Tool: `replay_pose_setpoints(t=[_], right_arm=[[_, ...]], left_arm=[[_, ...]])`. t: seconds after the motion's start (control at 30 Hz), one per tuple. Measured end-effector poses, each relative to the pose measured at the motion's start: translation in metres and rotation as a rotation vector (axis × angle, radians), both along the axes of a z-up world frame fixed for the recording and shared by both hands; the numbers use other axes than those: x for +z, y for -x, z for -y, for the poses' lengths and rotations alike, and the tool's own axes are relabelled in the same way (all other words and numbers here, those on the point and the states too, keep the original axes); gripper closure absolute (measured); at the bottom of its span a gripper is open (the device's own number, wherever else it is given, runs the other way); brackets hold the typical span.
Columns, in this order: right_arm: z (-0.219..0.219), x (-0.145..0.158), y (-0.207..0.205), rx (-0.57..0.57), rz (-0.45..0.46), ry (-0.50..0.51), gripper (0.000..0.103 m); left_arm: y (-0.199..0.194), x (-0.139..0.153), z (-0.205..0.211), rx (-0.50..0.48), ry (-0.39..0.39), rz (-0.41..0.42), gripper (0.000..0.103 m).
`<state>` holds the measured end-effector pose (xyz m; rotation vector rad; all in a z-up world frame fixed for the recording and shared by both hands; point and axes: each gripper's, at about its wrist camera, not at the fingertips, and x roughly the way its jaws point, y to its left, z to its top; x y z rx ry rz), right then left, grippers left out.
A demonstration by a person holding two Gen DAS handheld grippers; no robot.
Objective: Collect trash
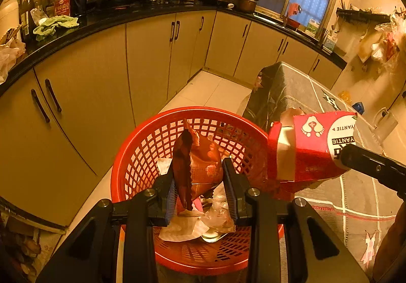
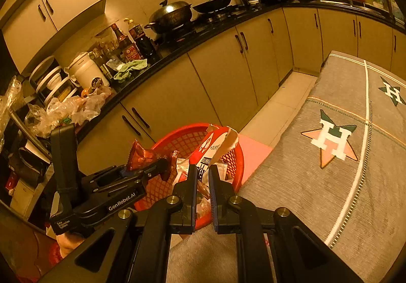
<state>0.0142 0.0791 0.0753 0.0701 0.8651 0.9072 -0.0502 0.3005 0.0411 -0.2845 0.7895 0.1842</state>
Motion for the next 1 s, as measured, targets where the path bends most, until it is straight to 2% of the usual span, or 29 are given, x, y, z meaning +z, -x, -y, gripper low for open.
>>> replay_pose_setpoints(t=[0.33, 0.4, 0.47, 0.63, 0.67, 0.7, 0.73, 0.77, 0.8, 0.83, 0.93, 1.0], right_arm=[[-0.017, -0.011, -0.006, 0.012, -0.030, 0.019, 0.090], [-0.020, -0.012, -0.005, 0.015, -0.027, 0.028, 0.090], [-0.019, -0.011, -0.005, 0.024, -0.034, 0.024, 0.080], [-0.003, 0.000, -0.005, -0.019, -0.024, -0.012, 0.075], [0.001, 0.002, -0.004, -0.031, -0.013, -0.013, 0.074], [0.006, 0.007, 0.001, -0.050, 0.020, 0.001, 0.071], [0.012, 0.012, 0.008, -0.072, 0.073, 0.032, 0.060], [0.015, 0.015, 0.013, -0.091, 0.108, 0.055, 0.045], [0.021, 0.018, 0.020, -0.121, 0.154, 0.086, 0.039], [0.029, 0.020, 0.029, -0.153, 0.205, 0.115, 0.033], [0.045, 0.024, 0.051, -0.215, 0.322, 0.203, 0.030], [0.060, 0.024, 0.064, -0.244, 0.365, 0.221, 0.023]], left_arm=[[-0.006, -0.005, 0.001, 0.000, -0.013, -0.012, 0.071], [-0.006, -0.005, 0.000, 0.011, -0.012, -0.011, 0.061], [-0.004, -0.004, 0.000, 0.013, -0.012, -0.003, 0.056], [0.005, 0.008, 0.006, 0.026, -0.052, 0.036, 0.050], [0.008, 0.012, 0.008, 0.036, -0.059, 0.048, 0.046], [0.014, 0.017, 0.011, 0.049, -0.077, 0.063, 0.038], [0.020, 0.022, 0.015, 0.069, -0.099, 0.081, 0.033], [0.026, 0.026, 0.019, 0.089, -0.115, 0.097, 0.022], [0.034, 0.030, 0.026, 0.113, -0.134, 0.121, 0.015], [0.040, 0.033, 0.033, 0.125, -0.152, 0.139, 0.013], [0.052, 0.036, 0.061, 0.150, -0.234, 0.146, 0.007], [0.057, 0.036, 0.078, 0.162, -0.284, 0.136, 0.005]])
